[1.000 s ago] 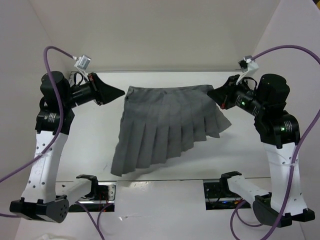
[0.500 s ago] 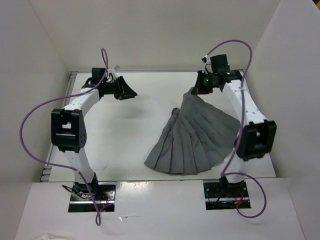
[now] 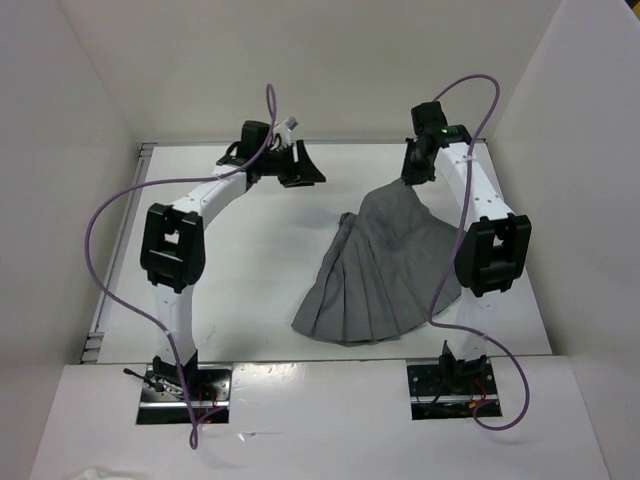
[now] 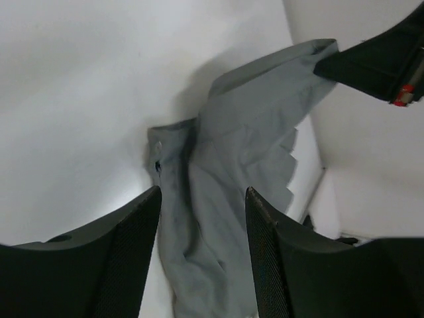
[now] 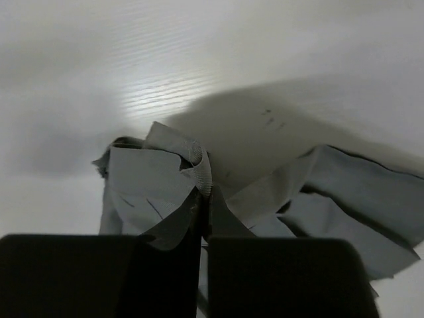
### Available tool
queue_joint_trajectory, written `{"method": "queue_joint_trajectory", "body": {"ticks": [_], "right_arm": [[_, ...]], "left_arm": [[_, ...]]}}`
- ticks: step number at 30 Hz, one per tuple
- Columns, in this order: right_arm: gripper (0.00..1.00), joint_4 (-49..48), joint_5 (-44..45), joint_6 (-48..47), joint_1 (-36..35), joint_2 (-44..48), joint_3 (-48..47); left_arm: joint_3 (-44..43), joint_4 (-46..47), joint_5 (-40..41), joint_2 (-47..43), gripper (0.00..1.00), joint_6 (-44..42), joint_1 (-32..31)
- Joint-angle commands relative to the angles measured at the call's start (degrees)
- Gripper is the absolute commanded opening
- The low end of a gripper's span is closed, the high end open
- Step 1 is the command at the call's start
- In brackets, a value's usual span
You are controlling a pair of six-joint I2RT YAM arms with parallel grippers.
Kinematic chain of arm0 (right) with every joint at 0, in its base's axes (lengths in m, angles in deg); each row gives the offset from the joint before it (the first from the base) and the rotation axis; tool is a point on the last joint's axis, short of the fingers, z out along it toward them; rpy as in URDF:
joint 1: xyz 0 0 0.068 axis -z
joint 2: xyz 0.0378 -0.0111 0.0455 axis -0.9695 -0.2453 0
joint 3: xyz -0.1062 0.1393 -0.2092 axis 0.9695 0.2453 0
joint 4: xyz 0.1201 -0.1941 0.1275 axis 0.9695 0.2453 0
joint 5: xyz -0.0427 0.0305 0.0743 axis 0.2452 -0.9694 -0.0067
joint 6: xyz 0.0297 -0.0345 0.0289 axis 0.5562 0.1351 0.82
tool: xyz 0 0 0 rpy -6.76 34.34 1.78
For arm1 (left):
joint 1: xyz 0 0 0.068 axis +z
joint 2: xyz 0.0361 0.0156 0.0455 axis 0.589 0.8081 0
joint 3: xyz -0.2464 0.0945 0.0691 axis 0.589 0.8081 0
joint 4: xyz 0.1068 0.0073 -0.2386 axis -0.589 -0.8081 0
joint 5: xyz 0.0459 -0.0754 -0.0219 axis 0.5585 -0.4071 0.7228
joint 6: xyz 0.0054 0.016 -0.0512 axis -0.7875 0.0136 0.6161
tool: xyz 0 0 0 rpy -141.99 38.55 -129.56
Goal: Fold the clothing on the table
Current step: Flatten the skirt out
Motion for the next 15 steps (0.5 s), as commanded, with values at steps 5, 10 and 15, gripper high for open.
{"method": "queue_joint_trajectory", "body": {"ticks": [5, 10, 15], "right_arm": [[0.00, 4.58, 10.16, 3.73, 3.72, 2.02, 0.71], [0.00, 4.58, 10.16, 3.73, 4.25, 1.49, 0.71], [0.00, 4.58, 9.55, 3.73, 4.77, 2.02, 1.23]], "left_arm": [[-13.25, -9.71, 17.29, 9.07, 0.61, -13.18, -7.18], [-19.48, -11.72, 21.36, 14.87, 0.61, -17.58, -10.43], [-21.78, -12.79, 24.26, 18.66, 0.61, -19.43, -12.63]]}}
